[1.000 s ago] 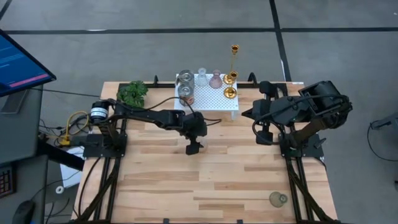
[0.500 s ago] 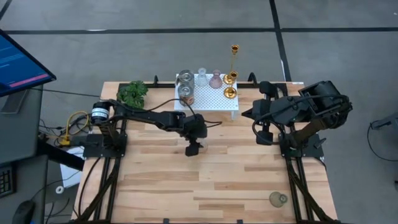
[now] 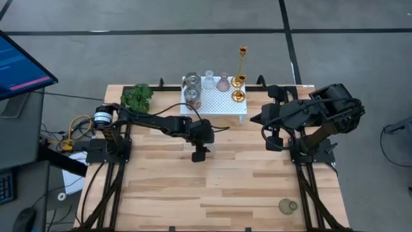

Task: Pick & Place candle stick holders
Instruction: Put the transparent candle holder on the shelf

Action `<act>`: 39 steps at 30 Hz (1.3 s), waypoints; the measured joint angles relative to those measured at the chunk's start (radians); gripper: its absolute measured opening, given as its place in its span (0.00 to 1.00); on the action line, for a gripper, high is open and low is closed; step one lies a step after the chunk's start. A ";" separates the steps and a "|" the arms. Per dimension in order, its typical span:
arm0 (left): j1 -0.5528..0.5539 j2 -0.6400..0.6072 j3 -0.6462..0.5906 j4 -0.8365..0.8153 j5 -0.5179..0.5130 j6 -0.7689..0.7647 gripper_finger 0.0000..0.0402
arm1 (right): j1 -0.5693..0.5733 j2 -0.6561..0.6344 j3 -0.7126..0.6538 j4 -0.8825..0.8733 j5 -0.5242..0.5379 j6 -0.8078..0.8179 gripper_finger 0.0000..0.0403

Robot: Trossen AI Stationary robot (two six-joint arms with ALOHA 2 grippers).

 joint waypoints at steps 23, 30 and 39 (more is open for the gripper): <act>0.046 -0.221 0.237 0.017 -0.373 -0.225 0.42 | -0.001 0.000 0.000 0.000 0.000 -0.001 0.00; 0.135 -0.097 0.397 -0.181 -0.369 -0.222 0.42 | -0.001 0.000 0.000 0.000 0.000 0.008 0.00; 0.222 -0.050 0.486 -0.287 -0.346 -0.187 0.43 | -0.001 0.000 0.000 0.000 0.000 0.008 0.00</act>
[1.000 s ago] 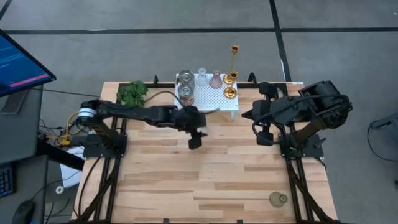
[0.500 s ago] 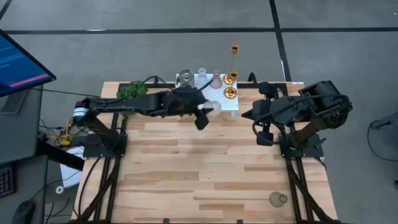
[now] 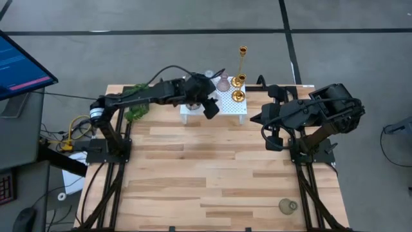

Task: Pick & Place candle stick holders
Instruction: Put the transparent candle holder on the shelf

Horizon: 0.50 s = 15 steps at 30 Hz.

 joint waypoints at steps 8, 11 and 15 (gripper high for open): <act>0.058 0.002 0.000 -0.026 0.063 -0.006 0.43 | 0.000 0.000 0.000 0.000 0.000 0.000 0.00; 0.064 0.012 0.000 -0.020 0.073 0.001 0.43 | 0.000 0.000 0.000 0.000 0.000 0.000 0.00; 0.064 0.051 -0.001 -0.019 0.089 0.026 0.43 | 0.000 0.000 0.000 0.000 -0.001 0.000 0.00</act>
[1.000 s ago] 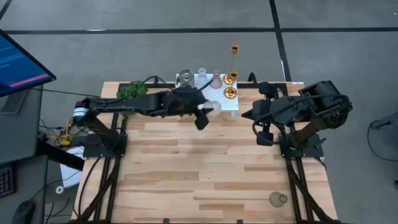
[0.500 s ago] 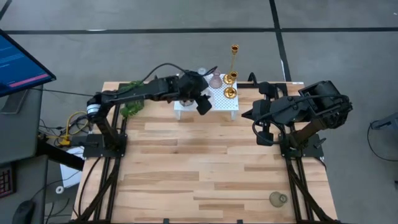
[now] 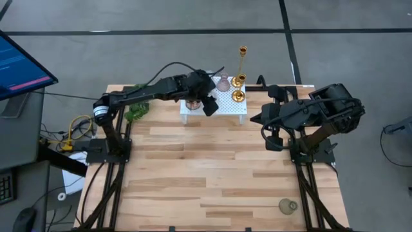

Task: Pick & Place candle stick holders
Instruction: Put the transparent candle holder on the shelf

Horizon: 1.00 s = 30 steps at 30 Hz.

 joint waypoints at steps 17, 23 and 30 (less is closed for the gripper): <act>0.004 0.002 -0.001 -0.007 0.023 0.022 0.44 | 0.000 0.000 0.000 0.000 -0.002 0.002 0.00; 0.003 0.006 -0.001 -0.023 0.028 0.026 0.44 | 0.000 0.000 0.000 0.000 -0.002 0.001 0.00; 0.003 0.006 -0.001 -0.025 0.026 0.048 0.44 | 0.000 0.000 0.000 0.000 -0.006 0.009 0.00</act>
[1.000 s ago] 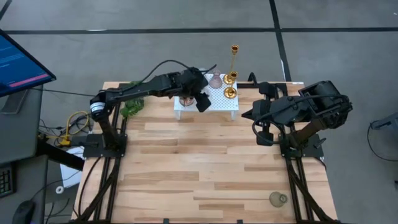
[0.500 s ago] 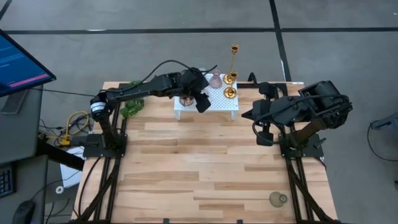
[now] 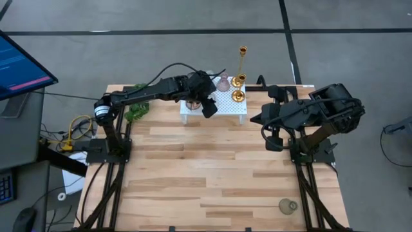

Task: Pick & Place candle stick holders
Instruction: Put the transparent candle holder on the shelf

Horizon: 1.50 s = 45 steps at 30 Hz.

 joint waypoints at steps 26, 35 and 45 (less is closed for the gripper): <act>0.010 0.001 0.000 -0.022 0.030 0.029 0.45 | 0.000 0.000 0.000 0.000 -0.001 -0.009 0.00; 0.010 0.001 0.000 -0.022 0.026 0.031 0.46 | 0.000 0.000 0.000 0.000 -0.018 -0.009 0.00; 0.010 0.001 0.000 -0.023 -0.004 0.053 0.57 | 0.000 0.000 0.000 0.000 -0.019 -0.009 0.00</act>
